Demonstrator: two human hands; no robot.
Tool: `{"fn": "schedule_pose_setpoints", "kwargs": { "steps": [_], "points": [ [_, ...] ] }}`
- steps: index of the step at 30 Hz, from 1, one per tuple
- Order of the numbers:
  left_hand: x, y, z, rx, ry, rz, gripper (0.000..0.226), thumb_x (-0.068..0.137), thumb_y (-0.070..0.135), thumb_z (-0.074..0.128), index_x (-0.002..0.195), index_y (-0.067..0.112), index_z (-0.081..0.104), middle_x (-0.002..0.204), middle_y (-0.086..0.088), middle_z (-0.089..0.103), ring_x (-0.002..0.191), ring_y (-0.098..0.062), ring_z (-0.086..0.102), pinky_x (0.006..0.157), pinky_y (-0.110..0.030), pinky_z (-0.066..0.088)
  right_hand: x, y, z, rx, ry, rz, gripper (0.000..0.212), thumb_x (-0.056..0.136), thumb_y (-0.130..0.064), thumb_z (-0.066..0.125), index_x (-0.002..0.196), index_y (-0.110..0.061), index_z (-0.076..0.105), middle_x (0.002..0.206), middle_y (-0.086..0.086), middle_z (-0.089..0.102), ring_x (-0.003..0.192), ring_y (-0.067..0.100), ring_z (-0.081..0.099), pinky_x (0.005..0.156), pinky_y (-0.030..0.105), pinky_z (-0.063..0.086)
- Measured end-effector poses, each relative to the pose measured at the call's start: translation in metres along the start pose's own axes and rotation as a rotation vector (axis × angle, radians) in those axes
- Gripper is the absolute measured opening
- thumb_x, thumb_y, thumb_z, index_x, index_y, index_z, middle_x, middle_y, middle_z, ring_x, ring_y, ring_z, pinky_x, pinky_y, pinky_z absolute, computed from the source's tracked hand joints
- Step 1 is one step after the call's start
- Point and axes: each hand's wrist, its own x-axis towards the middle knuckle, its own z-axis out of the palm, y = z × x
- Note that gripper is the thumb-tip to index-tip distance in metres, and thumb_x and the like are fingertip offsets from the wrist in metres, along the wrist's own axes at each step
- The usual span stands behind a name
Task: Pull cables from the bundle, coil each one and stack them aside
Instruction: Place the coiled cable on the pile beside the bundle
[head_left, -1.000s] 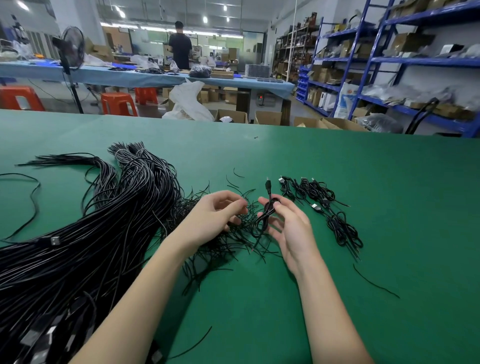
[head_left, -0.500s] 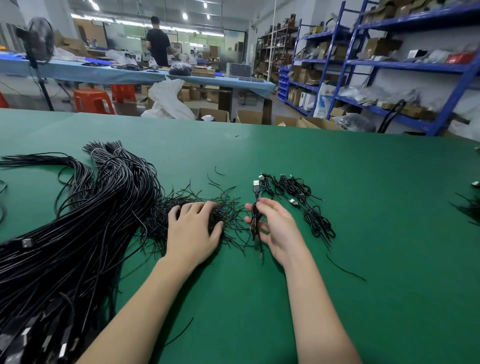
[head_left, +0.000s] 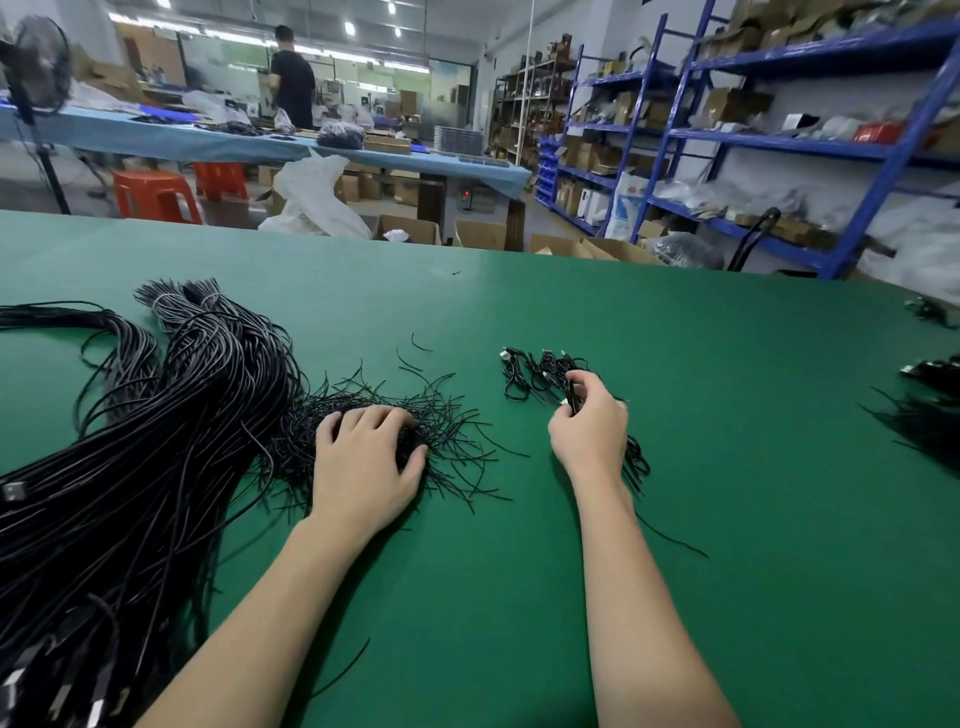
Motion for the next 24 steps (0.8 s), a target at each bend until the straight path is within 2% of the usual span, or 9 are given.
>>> {"fn": "schedule_pose_setpoints", "kwargs": {
  "steps": [4,8,12,19,24],
  "points": [
    [0.0,0.0,0.0,-0.004,-0.003,-0.006,0.032,0.092,0.05,0.058,0.118,0.03,0.064,0.126,0.008,0.063,0.125,-0.019,0.052,0.114,-0.042,0.023,0.002,0.009,-0.002,-0.153,0.032,0.007,0.044,0.091,-0.012,0.061,0.132,-0.026,0.058,0.121,-0.004,0.068,0.127,0.022,0.045,0.099,0.043,0.046],
    [0.0,0.001,0.001,-0.005,-0.011,-0.005,0.032,0.093,0.05,0.057,0.117,0.031,0.063,0.125,0.009,0.063,0.125,-0.019,0.051,0.114,-0.042,0.022,-0.005,0.014,0.003,-0.174,0.026,-0.012,0.031,0.09,-0.014,0.063,0.119,-0.025,0.067,0.122,-0.005,0.068,0.127,0.021,0.047,0.102,0.042,0.045],
    [0.0,0.0,0.001,0.004,-0.015,-0.004,0.032,0.093,0.049,0.057,0.118,0.031,0.063,0.125,0.009,0.063,0.124,-0.02,0.051,0.114,-0.042,0.023,-0.01,0.01,0.009,-0.138,0.016,-0.033,0.029,0.091,-0.017,0.063,0.118,-0.021,0.069,0.125,-0.003,0.066,0.13,0.02,0.047,0.102,0.039,0.046],
    [0.001,-0.001,0.002,0.019,-0.014,-0.003,0.033,0.093,0.05,0.056,0.119,0.031,0.063,0.127,0.009,0.062,0.125,-0.019,0.051,0.114,-0.042,0.023,-0.015,0.015,0.011,-0.147,-0.017,-0.03,0.028,0.091,-0.017,0.062,0.118,-0.017,0.069,0.132,-0.001,0.064,0.137,0.021,0.043,0.113,0.045,0.038],
    [0.001,-0.001,0.002,0.019,-0.018,-0.004,0.033,0.093,0.05,0.057,0.119,0.031,0.063,0.128,0.008,0.063,0.125,-0.02,0.051,0.114,-0.042,0.023,-0.016,0.013,0.01,-0.135,-0.027,-0.037,0.028,0.092,-0.018,0.061,0.12,-0.017,0.067,0.13,-0.001,0.064,0.137,0.021,0.044,0.111,0.045,0.04]
  ]
}}
